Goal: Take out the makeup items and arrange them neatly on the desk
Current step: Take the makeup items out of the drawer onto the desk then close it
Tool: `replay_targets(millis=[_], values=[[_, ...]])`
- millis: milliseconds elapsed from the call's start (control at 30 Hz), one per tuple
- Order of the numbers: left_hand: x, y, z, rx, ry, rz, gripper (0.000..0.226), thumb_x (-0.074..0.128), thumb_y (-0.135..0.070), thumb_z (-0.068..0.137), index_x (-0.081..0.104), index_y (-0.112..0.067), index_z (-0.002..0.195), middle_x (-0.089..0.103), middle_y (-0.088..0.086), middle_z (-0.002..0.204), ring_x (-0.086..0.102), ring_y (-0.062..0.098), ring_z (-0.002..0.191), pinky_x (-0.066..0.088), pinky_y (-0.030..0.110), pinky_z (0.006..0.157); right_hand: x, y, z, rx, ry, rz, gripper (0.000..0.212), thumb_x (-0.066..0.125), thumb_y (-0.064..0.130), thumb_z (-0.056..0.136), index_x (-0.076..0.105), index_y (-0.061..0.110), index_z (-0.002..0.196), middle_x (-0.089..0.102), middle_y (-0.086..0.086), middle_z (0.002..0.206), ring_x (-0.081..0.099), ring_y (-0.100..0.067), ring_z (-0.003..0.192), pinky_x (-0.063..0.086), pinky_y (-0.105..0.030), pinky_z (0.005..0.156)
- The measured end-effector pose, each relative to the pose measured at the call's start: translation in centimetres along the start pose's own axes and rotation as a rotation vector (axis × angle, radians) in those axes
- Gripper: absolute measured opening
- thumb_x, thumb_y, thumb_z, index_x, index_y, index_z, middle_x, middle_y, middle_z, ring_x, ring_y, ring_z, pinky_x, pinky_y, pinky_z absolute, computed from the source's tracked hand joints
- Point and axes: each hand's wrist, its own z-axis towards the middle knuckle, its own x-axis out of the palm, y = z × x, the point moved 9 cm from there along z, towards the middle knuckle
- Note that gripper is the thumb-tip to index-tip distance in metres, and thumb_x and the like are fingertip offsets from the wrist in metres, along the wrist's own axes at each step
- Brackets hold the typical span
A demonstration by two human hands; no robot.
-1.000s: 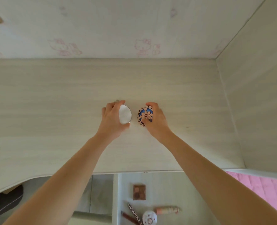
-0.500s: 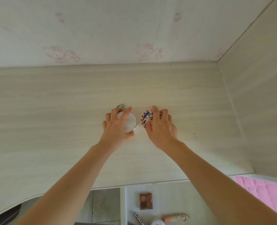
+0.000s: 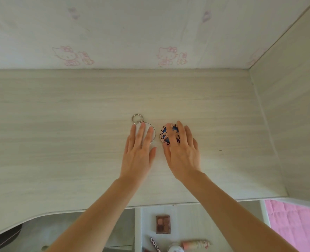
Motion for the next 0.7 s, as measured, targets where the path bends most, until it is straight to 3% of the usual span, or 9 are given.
replay_targets(millis=[133, 300, 500, 700], values=[[0.0, 0.2, 0.7, -0.001, -0.021, -0.025, 0.051, 0.043, -0.019, 0.101, 0.029, -0.014, 0.150, 0.021, 0.008, 0.159, 0.008, 0.031, 0.148, 0.026, 0.045, 0.116, 0.9, 0.0, -0.1, -0.037, 0.010, 0.038, 0.052, 0.044, 0.032, 0.099, 0.033, 0.017, 0.148, 0.030, -0.016, 0.153, 0.033, -0.038, 0.138, 0.042, -0.046, 0.104], [-0.1, 0.6, 2.2, -0.006, -0.042, -0.047, 0.047, 0.043, -0.017, 0.102, 0.032, -0.014, 0.148, 0.024, 0.008, 0.158, 0.009, 0.032, 0.148, 0.024, 0.043, 0.117, 0.9, 0.0, 1.4, -0.039, 0.005, 0.039, 0.051, 0.041, 0.031, 0.099, 0.035, 0.014, 0.147, 0.032, -0.019, 0.152, 0.035, -0.040, 0.136, 0.040, -0.046, 0.106], [-0.2, 1.4, 3.7, -0.045, -0.069, -0.024, 0.046, 0.038, -0.018, 0.103, 0.031, -0.015, 0.148, 0.023, 0.008, 0.158, 0.008, 0.032, 0.148, 0.020, 0.044, 0.118, 1.4, 0.3, 4.1, -0.057, 0.039, 0.036, 0.052, 0.035, 0.032, 0.103, 0.024, 0.015, 0.151, 0.019, -0.017, 0.156, 0.020, -0.039, 0.143, 0.024, -0.046, 0.116], [0.0, 1.4, 3.0, -0.060, -0.051, 0.032, 0.057, 0.039, -0.031, 0.101, 0.014, -0.030, 0.153, 0.007, 0.002, 0.162, -0.004, 0.027, 0.149, 0.009, 0.048, 0.119, 1.1, 0.5, 3.4, -0.056, 0.040, 0.058, 0.060, 0.038, 0.030, 0.100, 0.013, 0.017, 0.153, 0.010, -0.014, 0.159, 0.010, -0.039, 0.145, 0.021, -0.046, 0.117]])
